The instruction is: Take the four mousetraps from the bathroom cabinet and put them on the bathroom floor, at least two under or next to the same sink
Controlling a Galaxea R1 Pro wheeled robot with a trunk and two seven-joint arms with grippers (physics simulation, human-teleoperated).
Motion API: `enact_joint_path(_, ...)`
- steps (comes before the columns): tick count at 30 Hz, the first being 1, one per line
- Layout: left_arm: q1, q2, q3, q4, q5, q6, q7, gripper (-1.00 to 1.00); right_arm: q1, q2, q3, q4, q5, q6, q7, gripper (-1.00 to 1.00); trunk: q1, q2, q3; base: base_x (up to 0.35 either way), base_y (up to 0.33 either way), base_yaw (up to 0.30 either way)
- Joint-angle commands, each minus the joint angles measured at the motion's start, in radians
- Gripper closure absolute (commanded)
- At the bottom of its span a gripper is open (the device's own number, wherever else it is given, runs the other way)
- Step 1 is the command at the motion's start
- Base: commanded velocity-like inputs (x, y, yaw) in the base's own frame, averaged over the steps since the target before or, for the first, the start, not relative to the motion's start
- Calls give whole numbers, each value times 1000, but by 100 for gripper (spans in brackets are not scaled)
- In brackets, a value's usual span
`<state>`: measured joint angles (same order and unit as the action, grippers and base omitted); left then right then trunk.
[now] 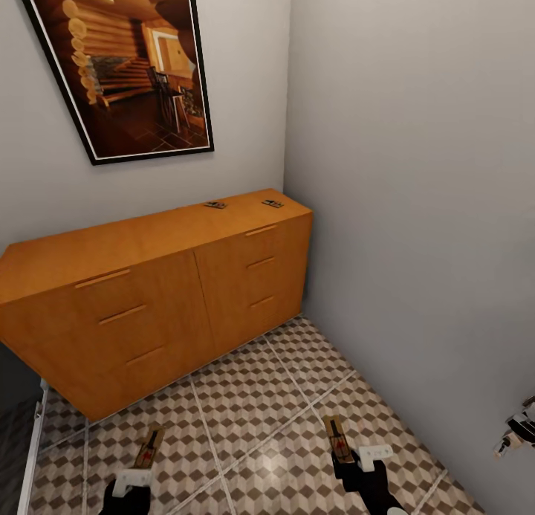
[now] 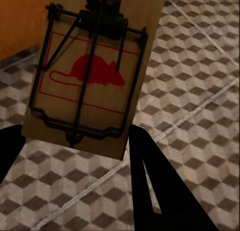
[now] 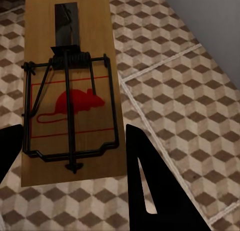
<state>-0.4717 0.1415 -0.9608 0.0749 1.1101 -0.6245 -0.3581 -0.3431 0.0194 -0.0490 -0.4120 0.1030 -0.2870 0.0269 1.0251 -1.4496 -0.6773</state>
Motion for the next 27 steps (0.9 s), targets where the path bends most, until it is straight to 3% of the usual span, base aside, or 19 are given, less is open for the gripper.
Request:
enact_joint_path(1,-1,5,-4,3,8,-1,-36,100,-1,1,-5,1,7,-3,1,100,0,0,-1,0,0,0)
enact_joint_path(4,-1,11,-4,3,8,2,-55,100,-1,0,-6,1,7,-3,0,100,0,0,-1,0,0,0)
enact_joint_path(10,-1,5,-5,2,8,2,147,100,-1,0,-6,1,7,-3,-1,100,0,0,-1,0,0,0)
enact_joint_path(12,-1,3,-6,2,8,2,178,100,-1,0,-6,1,7,-3,-1,100,0,0,-1,0,0,0)
enact_joint_path(27,-1,-6,-6,2,7,4,203,100,-1,0,-8,1,6,-1,-18,100,0,0,0,0,0,0)
